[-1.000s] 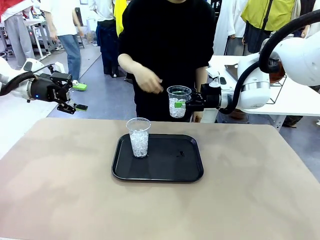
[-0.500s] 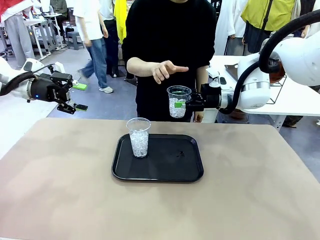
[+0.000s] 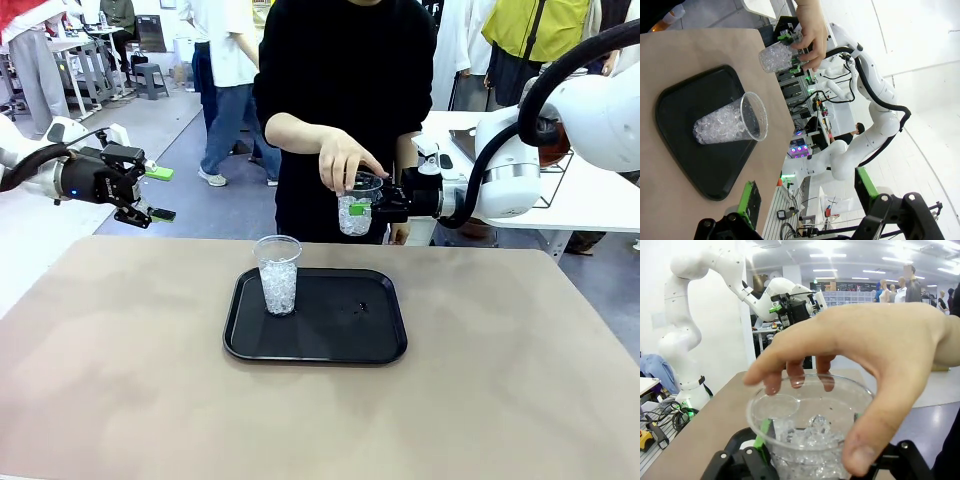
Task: Pour the drink into the iced cup.
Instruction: Open the gripper to release the iced cup you were holding.
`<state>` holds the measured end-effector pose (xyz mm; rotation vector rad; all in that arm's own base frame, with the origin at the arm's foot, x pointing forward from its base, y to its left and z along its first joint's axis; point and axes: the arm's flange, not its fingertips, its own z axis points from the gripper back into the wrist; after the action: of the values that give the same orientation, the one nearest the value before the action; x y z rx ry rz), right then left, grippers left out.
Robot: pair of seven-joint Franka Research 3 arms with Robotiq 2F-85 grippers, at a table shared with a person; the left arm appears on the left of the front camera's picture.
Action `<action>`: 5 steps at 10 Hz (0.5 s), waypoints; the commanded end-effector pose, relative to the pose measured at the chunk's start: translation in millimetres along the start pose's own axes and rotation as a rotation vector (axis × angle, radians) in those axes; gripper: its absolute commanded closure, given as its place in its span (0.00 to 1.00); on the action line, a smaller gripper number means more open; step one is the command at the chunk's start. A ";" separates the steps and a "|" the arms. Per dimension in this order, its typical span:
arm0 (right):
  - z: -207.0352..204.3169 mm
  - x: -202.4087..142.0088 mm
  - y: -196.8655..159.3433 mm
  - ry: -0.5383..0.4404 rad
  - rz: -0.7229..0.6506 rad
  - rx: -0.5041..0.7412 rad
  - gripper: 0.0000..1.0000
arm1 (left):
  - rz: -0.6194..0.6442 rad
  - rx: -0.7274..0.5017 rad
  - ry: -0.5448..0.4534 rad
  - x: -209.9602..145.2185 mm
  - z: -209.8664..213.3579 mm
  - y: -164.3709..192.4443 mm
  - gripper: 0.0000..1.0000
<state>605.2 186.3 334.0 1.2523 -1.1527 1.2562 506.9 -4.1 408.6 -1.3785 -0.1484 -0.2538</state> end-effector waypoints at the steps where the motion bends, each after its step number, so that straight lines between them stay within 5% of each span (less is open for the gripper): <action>1: -0.7 4.5 -0.5 0.001 0.008 -0.005 0.17 | -0.002 0.002 0.002 -0.3 0.9 -0.2 0.00; 5: -0.7 4.5 -0.5 0.001 0.008 -0.005 0.17 | -0.002 0.002 0.002 -0.3 0.9 -0.2 0.00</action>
<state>605.2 186.3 334.1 1.2522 -1.1529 1.2562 506.9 -4.1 408.6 -1.3785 -0.1484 -0.2538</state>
